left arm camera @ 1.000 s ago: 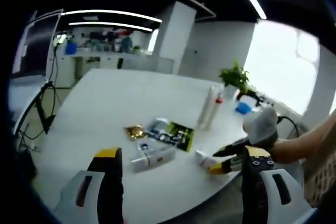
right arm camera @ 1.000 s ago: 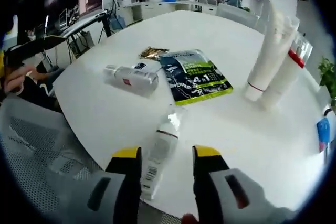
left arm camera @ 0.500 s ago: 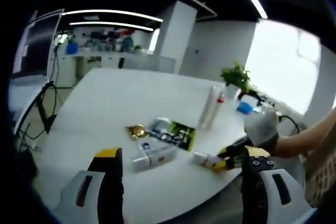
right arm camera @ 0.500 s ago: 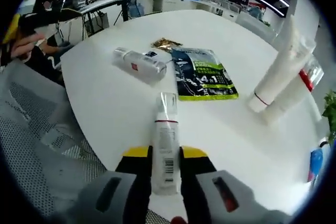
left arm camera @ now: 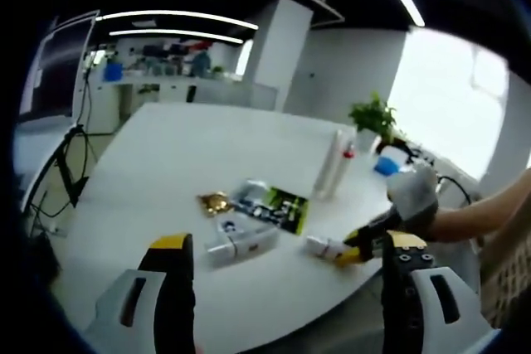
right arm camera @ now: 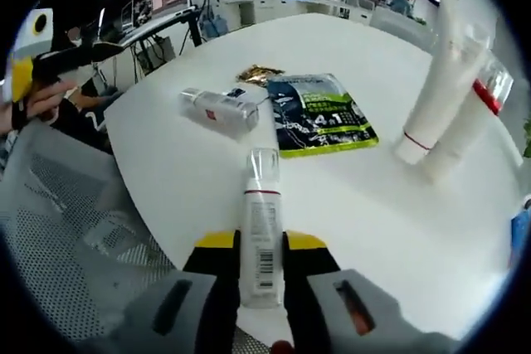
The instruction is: Arrange the skincare products in the storage area until every visible bottle or jar stands upright without overlapping.
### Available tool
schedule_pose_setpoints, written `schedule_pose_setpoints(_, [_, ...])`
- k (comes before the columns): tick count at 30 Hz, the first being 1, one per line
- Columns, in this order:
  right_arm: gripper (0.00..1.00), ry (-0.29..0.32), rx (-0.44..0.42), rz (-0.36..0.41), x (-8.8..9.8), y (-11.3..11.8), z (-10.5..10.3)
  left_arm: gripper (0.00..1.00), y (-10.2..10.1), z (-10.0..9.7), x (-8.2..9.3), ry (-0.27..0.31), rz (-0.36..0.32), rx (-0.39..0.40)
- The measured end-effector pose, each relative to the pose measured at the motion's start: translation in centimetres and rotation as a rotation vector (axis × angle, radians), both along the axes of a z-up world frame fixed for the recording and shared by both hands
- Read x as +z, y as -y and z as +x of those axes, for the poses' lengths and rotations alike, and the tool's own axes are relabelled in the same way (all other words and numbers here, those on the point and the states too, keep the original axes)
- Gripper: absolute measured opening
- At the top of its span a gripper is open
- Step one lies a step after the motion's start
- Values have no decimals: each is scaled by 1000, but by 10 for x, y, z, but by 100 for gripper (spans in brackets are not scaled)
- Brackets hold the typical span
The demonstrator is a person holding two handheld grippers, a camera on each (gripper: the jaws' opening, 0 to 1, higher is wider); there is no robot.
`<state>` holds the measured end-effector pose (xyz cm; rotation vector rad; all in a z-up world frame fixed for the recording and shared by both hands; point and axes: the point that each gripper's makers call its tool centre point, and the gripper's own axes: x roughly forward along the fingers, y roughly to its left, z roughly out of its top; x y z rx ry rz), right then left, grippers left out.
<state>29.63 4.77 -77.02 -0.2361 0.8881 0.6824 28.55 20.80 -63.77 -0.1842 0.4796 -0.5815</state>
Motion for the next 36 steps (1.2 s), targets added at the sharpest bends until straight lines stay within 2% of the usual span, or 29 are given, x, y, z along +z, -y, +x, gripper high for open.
schedule_pose_setpoints(3, [18,4,-37,61,9,0,1,91,0,0,-1,-13,5,5])
schedule_pose_setpoints(6, [18,19,-39,85,18,5,3,91,3,-1,-1,-24,-4,3])
schedule_pose_setpoints(10, [18,30,-59,181,34,3,5,90,18,-5,-1,-35,-7,-29])
schedule_pose_setpoints(15, [18,39,-45,282,53,-1,0,90,40,-7,2,-40,-36,-67])
schedule_pose_setpoints(18, [18,62,-2,338,67,-4,-3,90,51,-7,7,-40,-57,-83])
schedule_pose_setpoints(23, [18,76,11,433,89,-2,-8,90,67,-3,17,-33,-93,-110])
schedule_pose_setpoints(30, [18,90,3,669,128,0,-14,87,97,-3,33,-20,-141,-191])
schedule_pose_setpoints(33, [18,109,21,713,140,2,-17,85,111,-3,40,-11,-158,-237])
schedule_pose_setpoints(36, [18,124,46,763,153,2,-20,83,126,-4,50,-14,-216,-283])
